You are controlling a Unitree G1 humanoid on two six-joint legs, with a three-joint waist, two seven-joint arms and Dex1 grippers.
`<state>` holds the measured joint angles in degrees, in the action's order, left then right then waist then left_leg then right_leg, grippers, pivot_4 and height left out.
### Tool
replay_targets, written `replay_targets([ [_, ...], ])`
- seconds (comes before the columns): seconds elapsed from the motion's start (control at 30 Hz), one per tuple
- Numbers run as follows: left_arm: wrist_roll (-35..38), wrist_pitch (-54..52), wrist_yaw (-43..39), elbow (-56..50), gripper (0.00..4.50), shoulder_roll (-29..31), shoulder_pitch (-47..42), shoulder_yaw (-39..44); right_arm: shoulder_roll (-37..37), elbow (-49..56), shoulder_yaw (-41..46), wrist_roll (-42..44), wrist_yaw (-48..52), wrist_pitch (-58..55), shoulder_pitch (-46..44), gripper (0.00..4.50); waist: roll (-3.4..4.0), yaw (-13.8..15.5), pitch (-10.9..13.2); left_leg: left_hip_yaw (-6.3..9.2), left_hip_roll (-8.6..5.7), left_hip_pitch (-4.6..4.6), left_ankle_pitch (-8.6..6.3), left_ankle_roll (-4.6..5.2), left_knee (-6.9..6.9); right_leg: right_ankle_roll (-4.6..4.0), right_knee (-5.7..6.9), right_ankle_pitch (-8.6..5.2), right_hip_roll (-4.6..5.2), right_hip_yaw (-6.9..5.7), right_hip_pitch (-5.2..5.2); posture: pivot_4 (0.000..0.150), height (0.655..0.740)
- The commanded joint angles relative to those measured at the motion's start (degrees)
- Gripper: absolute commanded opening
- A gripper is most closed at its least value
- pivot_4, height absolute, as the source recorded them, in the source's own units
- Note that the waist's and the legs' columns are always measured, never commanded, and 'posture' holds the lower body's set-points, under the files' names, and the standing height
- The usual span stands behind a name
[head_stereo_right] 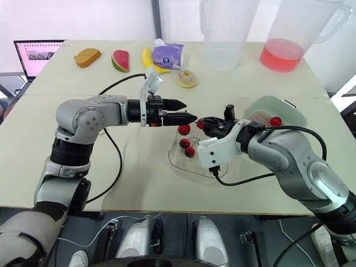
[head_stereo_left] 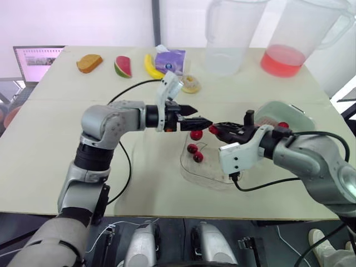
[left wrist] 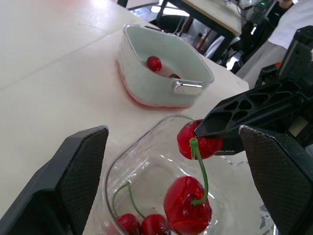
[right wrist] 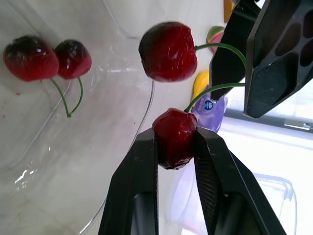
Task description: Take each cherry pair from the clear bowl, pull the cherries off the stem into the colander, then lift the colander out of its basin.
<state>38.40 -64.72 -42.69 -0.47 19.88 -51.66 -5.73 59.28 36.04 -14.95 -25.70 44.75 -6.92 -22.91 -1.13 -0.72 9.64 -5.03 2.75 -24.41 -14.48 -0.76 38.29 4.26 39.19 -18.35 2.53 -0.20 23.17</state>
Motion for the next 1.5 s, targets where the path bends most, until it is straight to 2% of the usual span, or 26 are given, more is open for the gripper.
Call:
replay_targets([
  [0.03,2.2,-3.5,3.0,-2.8,4.50,-1.4,-1.1,2.8,-1.3,0.9,2.3,-0.7,1.1,0.6,-0.1,0.55,0.00,0.1,0.0,0.00,0.00,0.00,0.01,-0.01,0.00,0.00,0.00,0.00,0.01,0.00,0.00,0.150,0.7400],
  [0.4,5.0,-8.1,7.2,-3.3,4.50,-3.4,-1.5,7.0,-3.7,-0.1,2.9,-1.9,3.5,1.4,-0.5,0.55,0.00,0.1,0.0,0.00,-0.01,0.03,0.01,-0.02,0.01,0.00,0.01,0.00,0.01,0.00,-0.05,0.150,0.7400],
  [0.5,5.5,-8.9,7.6,-3.4,3.62,-3.6,-1.3,7.4,-4.4,-0.4,3.1,-2.1,3.9,1.7,-0.7,0.55,0.00,0.1,0.0,0.01,-0.02,0.03,0.01,-0.02,0.01,0.00,0.01,0.00,0.01,-0.01,-0.05,0.150,0.7400],
  [0.73,7.0,-10.7,8.7,-4.1,0.10,-4.1,-1.1,8.2,-4.9,-0.6,3.8,-2.4,4.3,2.2,-0.8,0.55,0.00,0.1,0.0,0.00,-0.02,0.03,0.01,-0.02,0.01,0.00,0.01,0.00,0.02,0.00,-0.05,0.150,0.7400],
  [1.27,8.0,-10.3,8.9,-4.4,0.03,-3.7,-1.2,8.4,-9.4,0.9,5.2,0.4,7.1,-2.8,-0.9,0.55,0.00,0.1,0.0,0.01,-0.02,0.04,0.02,-0.03,0.01,0.00,0.02,0.00,0.01,-0.01,-0.05,0.150,0.7400],
  [1.33,8.2,-9.9,8.4,-4.9,0.00,-3.4,-1.1,8.1,-9.9,1.3,5.5,0.8,7.4,-3.8,-0.9,1.50,0.00,0.1,0.0,0.01,-0.02,0.04,0.02,-0.04,0.01,0.00,0.03,0.00,0.01,-0.01,-0.06,0.150,0.7400],
  [1.37,8.1,-9.8,8.6,-4.9,0.00,-3.4,-1.0,8.2,-10.3,1.5,5.5,1.2,7.7,-4.8,-0.9,1.71,0.00,0.1,0.0,0.01,-0.02,0.04,0.02,-0.04,0.01,0.00,0.03,0.00,0.01,-0.01,-0.06,0.150,0.7400],
  [1.47,7.6,-8.6,8.1,-4.9,0.00,-3.0,-1.0,7.8,-11.6,2.5,6.0,2.8,9.0,-9.1,-0.5,3.07,0.00,0.1,0.0,0.01,-0.02,0.04,0.02,-0.04,0.01,0.00,0.03,0.00,0.01,-0.01,-0.06,0.150,0.7400],
  [1.5,7.0,-7.4,7.0,-4.9,0.00,-2.1,-1.2,7.1,-12.3,3.2,7.0,4.9,10.4,-13.3,-0.3,3.65,0.00,0.1,0.0,0.01,-0.02,0.04,0.02,-0.04,0.01,0.00,0.03,0.00,0.01,-0.01,-0.06,0.150,0.7400],
])
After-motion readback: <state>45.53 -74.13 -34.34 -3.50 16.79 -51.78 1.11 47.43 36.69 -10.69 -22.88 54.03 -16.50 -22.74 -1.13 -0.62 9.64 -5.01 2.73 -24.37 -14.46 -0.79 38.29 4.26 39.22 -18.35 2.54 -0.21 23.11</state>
